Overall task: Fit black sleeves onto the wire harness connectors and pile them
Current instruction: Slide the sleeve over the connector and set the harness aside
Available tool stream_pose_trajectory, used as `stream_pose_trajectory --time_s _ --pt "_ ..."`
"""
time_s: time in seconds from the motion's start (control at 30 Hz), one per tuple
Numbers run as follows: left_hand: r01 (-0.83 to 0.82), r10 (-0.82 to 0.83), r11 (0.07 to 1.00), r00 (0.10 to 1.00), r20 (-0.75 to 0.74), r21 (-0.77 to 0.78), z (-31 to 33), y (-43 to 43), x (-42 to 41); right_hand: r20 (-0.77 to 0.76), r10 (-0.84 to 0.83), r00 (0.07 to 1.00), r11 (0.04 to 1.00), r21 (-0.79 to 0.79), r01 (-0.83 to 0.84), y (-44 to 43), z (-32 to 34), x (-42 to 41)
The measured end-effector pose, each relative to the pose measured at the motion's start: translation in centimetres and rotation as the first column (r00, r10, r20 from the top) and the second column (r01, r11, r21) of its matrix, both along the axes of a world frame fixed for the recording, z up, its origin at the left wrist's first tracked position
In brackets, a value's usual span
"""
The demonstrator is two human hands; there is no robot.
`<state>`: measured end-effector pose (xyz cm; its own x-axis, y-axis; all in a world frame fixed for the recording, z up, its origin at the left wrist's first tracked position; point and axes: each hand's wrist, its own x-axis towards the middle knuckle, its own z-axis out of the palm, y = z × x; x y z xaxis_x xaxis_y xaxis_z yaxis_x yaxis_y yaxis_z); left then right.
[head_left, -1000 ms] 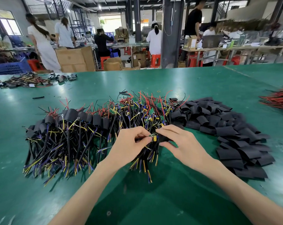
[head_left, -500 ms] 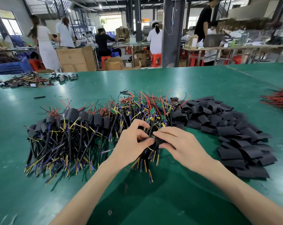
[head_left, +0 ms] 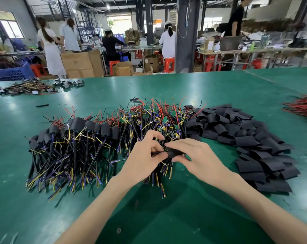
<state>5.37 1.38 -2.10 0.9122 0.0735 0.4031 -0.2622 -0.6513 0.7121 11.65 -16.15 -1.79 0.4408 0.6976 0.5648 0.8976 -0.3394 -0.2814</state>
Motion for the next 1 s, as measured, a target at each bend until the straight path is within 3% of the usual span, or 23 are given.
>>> stream_pose_trajectory --time_s 0.2,0.43,0.53,0.63,0.7,0.8,0.9,1.0 --pt "0.006 -0.009 0.979 1.000 0.014 0.204 -0.5 -0.3 -0.1 -0.094 -0.006 0.996 0.999 -0.032 0.003 0.0 -0.2 0.4" --pt "-0.032 0.025 0.991 0.998 0.053 0.133 -1.0 0.0 0.3 0.061 0.013 0.998 1.000 -0.018 -0.012 0.3 -0.4 0.0" --pt "-0.055 0.041 0.986 0.995 0.086 0.156 -0.4 0.2 0.0 0.046 -0.013 0.999 1.000 0.011 0.013 0.4 -0.4 -0.1" --pt "-0.250 0.215 0.959 0.948 0.235 0.132 1.1 1.5 -0.1 0.102 -0.078 0.992 0.996 -0.037 0.082 0.4 -0.3 0.2" --pt "-0.462 0.389 0.879 0.836 0.388 0.115 2.3 3.4 -0.2 0.099 -0.153 0.983 0.986 -0.045 0.158 0.3 -0.2 0.4" --pt "-0.770 0.619 0.626 0.587 0.521 0.124 3.0 7.4 -0.1 0.082 -0.233 0.969 0.968 -0.079 0.239 0.1 -0.2 0.5" --pt "-0.864 0.766 0.445 0.503 0.400 0.234 1.8 10.8 0.2 0.073 -0.254 0.964 0.957 -0.124 0.261 0.2 -0.6 0.5" --pt "-0.865 0.835 0.398 0.479 0.270 0.304 0.1 12.1 0.4 0.058 -0.260 0.964 0.952 -0.154 0.266 0.3 -0.9 0.5"
